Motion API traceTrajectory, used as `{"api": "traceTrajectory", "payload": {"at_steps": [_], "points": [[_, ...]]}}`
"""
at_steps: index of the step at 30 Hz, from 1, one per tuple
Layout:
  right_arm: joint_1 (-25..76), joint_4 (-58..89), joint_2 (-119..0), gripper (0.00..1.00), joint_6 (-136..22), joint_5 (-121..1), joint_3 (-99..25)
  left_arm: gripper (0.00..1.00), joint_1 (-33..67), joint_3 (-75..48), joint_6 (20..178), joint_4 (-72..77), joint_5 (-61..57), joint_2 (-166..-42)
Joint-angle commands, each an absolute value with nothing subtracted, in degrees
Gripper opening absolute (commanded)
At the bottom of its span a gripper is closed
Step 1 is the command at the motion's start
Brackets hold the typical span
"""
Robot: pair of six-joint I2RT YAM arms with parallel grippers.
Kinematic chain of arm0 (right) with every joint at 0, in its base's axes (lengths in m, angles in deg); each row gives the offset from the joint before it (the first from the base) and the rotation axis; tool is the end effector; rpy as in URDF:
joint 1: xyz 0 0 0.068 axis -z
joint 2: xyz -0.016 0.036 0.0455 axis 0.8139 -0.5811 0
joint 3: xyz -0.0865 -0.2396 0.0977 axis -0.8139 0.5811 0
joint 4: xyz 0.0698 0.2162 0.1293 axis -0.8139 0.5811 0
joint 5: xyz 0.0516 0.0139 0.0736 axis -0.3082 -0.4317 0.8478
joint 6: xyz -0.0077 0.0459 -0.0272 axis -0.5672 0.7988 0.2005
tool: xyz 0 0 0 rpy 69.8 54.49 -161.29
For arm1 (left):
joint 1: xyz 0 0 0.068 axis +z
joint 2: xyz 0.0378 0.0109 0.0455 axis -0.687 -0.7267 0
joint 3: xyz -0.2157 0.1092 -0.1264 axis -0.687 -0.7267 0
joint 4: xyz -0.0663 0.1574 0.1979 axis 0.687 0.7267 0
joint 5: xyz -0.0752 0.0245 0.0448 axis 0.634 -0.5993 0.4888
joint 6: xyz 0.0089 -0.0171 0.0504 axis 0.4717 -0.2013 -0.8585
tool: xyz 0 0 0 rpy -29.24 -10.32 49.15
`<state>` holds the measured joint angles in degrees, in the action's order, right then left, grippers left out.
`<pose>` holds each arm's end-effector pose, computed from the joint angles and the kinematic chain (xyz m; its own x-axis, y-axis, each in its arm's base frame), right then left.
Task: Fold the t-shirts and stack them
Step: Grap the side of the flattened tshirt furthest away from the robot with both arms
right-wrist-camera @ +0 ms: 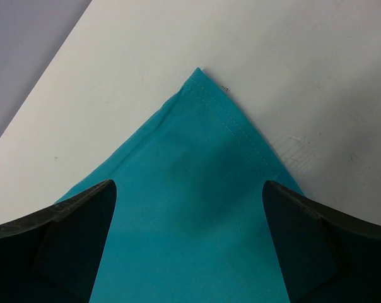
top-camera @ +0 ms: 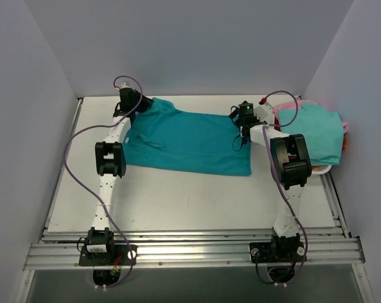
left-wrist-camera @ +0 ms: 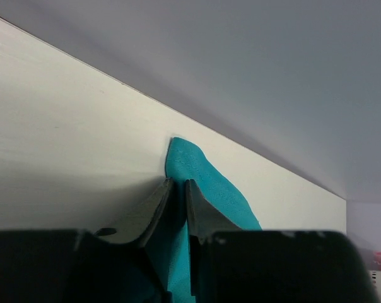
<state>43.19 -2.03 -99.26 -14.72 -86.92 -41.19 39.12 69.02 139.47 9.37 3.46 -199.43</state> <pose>0.4715 0.0822 0.1807 -0.1786 0.6933 -0.6981 0.3729 0.7043 0.6040 0.6319 -0.0556 0.1082 -0.4459 -0.7377 -0.5070 -0.0971 0.6029 -0.7919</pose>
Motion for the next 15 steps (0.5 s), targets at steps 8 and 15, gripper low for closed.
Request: {"api": "traceTrajectory", "payload": {"at_steps": [8, 15], "points": [[43.49, -3.96, -98.68, 0.95, -15.28, -87.21, -40.28, 0.08, 39.08, 69.72, 138.22, 8.32, 3.56, -200.00], [43.66, -0.62, -100.26, 0.98, -17.21, -88.26, -44.05, 0.02, 39.08, 58.78, 134.98, 5.69, -0.81, -194.21]]}}
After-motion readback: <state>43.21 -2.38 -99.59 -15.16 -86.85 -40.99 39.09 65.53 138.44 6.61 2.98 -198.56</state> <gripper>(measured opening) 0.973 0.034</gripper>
